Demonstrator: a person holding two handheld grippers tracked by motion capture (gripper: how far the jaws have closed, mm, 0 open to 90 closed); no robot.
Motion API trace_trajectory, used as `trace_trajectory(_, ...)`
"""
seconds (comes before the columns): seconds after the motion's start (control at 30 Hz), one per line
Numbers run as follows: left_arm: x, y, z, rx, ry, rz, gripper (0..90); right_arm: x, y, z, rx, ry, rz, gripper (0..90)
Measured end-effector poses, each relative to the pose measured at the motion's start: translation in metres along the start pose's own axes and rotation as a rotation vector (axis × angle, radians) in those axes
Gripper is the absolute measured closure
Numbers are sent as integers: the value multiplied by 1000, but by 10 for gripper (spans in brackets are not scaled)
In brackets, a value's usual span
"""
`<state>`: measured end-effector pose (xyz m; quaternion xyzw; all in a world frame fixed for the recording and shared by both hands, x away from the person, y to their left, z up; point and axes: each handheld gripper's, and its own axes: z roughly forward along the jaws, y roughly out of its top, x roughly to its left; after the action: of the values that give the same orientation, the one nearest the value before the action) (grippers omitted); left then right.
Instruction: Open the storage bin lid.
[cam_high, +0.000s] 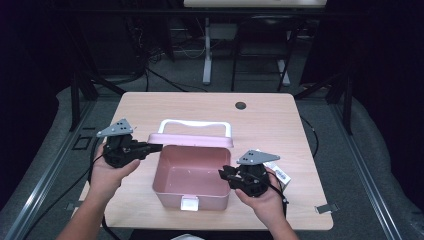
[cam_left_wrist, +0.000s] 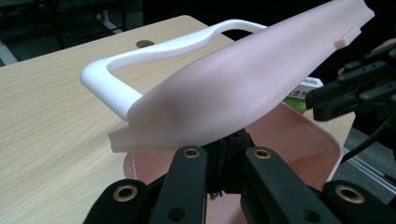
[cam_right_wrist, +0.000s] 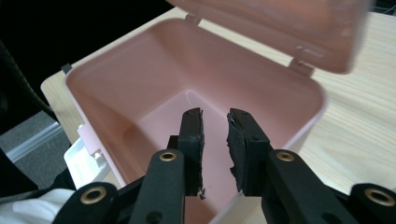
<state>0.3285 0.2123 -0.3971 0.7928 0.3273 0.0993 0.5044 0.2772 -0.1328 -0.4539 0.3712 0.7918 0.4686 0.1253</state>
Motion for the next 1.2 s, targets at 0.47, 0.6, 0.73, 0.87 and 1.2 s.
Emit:
trace_trajectory(0.47,4,12,3,3,16,9,897,17,-26,19,80,34,-32,834)
trace_trajectory(0.6,6,15,3,3,22,6,897,17,-31,21,95,33,-28,832)
trace_trajectory(0.73,8,19,5,0,26,6,897,15,-32,20,90,37,-19,832)
trace_trajectory(0.87,9,23,6,-2,30,2,897,13,-32,20,89,37,-27,844)
trace_trajectory(1.2,16,30,10,-8,37,-6,897,9,-32,18,91,35,-7,831)
